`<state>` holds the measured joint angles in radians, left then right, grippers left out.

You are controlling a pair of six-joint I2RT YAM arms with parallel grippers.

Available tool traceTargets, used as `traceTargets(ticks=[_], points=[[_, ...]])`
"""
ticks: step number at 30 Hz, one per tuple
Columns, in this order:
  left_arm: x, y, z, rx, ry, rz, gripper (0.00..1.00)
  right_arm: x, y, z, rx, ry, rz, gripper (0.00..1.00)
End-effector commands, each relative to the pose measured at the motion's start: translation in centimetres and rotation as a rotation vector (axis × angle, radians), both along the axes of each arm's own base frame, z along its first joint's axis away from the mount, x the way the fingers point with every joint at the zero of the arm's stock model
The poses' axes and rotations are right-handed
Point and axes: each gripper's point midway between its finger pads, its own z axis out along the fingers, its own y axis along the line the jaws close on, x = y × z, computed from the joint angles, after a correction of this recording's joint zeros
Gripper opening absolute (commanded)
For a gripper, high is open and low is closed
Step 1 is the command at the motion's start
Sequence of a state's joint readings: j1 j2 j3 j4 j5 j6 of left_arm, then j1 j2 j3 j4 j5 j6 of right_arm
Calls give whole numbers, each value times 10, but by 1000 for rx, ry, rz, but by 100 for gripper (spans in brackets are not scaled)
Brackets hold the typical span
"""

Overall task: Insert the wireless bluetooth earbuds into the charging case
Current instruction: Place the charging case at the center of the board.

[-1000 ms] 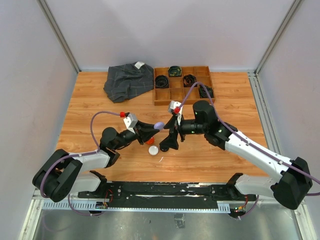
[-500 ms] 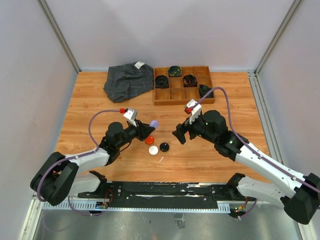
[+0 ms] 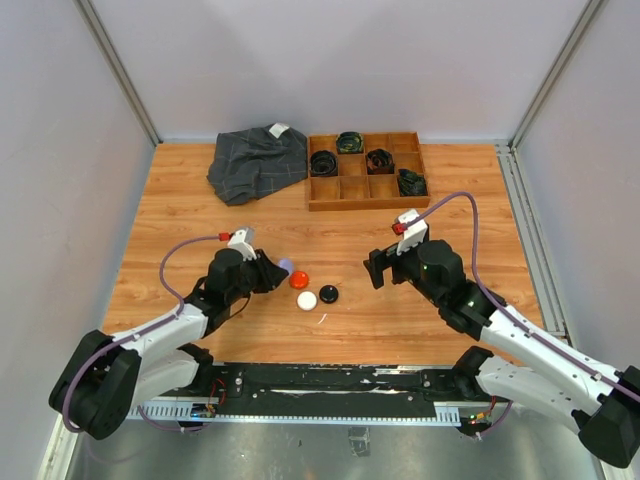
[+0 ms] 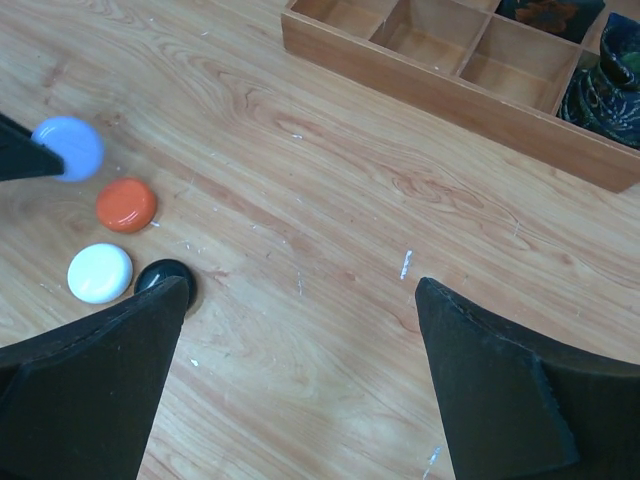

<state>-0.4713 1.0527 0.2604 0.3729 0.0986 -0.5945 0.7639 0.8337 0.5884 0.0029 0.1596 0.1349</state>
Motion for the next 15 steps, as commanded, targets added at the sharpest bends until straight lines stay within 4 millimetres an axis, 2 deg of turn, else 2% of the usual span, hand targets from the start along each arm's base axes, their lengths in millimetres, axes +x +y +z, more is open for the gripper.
traceTargets(ticks=[1, 8, 15], points=[[-24, 5, -24, -60, 175, 44, 3, 8, -8, 8, 46, -35, -75, 98], [-51, -3, -45, -110, 325, -3, 11, 8, -14, 9, 58, -51, -99, 98], [-54, -24, -49, -147, 386, -109, 21, 7, -17, 12, 67, -63, -107, 99]])
